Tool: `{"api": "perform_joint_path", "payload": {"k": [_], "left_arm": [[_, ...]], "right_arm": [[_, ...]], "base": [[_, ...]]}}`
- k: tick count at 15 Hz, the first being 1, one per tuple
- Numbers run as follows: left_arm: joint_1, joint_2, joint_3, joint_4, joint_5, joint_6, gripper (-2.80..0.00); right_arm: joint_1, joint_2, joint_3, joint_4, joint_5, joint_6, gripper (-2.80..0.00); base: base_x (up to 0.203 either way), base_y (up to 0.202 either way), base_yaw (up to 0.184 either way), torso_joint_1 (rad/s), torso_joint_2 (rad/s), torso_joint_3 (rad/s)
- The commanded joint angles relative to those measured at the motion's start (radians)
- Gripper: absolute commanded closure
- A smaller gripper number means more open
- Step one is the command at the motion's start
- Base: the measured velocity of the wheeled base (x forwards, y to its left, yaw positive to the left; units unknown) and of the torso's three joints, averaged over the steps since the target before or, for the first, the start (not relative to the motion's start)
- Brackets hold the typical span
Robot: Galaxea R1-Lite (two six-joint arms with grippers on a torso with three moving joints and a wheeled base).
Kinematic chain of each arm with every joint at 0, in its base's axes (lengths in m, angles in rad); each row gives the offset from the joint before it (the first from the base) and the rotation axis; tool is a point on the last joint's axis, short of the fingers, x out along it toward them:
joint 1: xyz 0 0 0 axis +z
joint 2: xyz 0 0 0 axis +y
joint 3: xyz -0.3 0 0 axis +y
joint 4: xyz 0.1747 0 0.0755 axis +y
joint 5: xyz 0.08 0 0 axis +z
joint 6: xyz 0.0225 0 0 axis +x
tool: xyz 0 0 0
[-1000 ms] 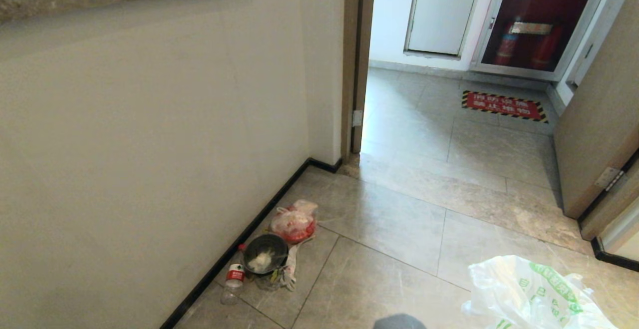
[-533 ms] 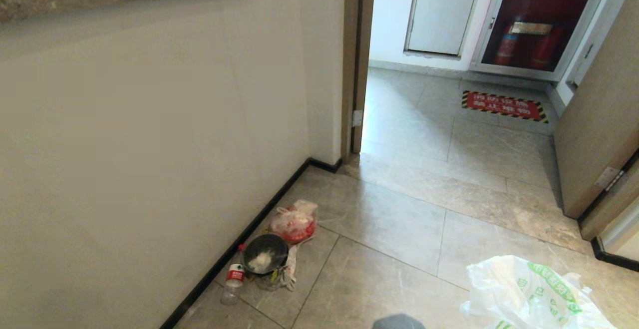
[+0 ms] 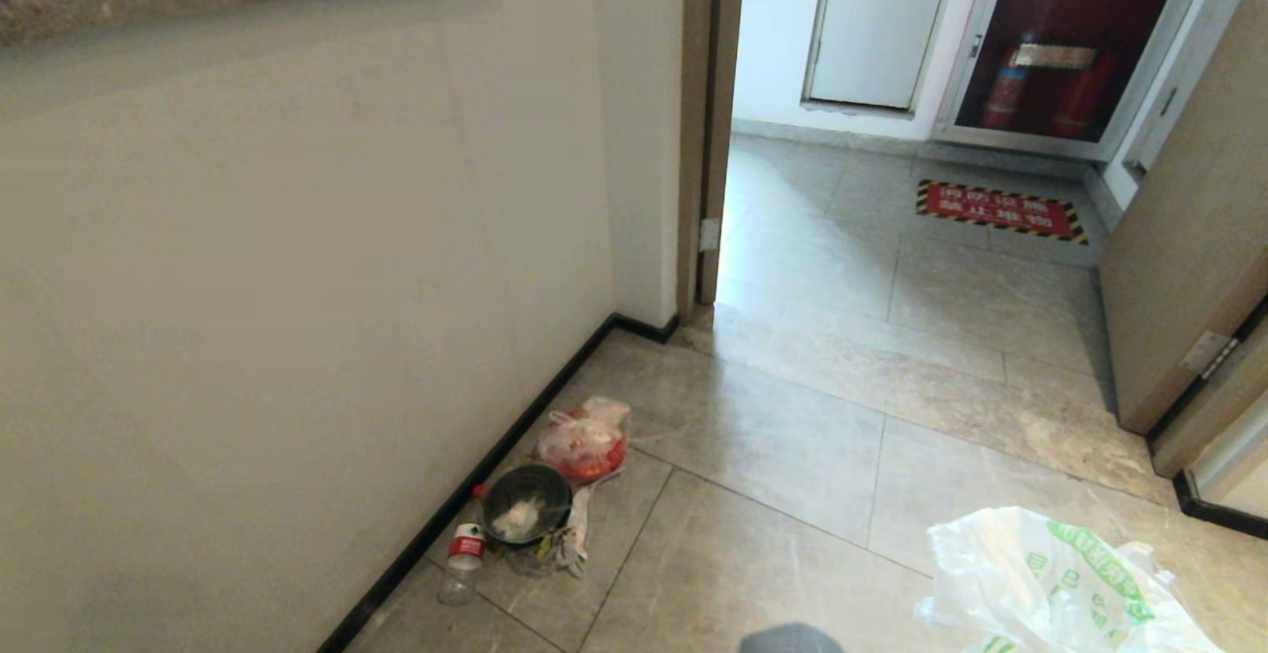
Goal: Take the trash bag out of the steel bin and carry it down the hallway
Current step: Put the trash bag at the door
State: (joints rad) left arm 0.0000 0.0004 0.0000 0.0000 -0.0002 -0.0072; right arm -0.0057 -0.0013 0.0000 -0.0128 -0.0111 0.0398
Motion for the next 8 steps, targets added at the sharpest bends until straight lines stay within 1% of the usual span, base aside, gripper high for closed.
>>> {"api": "perform_joint_path", "payload": {"k": [1,8], "left_arm": [[0.000,0.000,0.000,0.000,0.000,0.000,0.00],[0.000,0.000,0.000,0.000,0.000,0.000,0.00]], "right_arm": [[0.000,0.000,0.002,0.000,0.000,0.000,0.00],[0.000,0.000,0.002,-0.001,0.000,0.000,0.00]], "base": [[0.000,0.000,0.000,0.000,0.00,0.000],[0.000,0.000,0.000,0.000,0.00,0.000]]}}
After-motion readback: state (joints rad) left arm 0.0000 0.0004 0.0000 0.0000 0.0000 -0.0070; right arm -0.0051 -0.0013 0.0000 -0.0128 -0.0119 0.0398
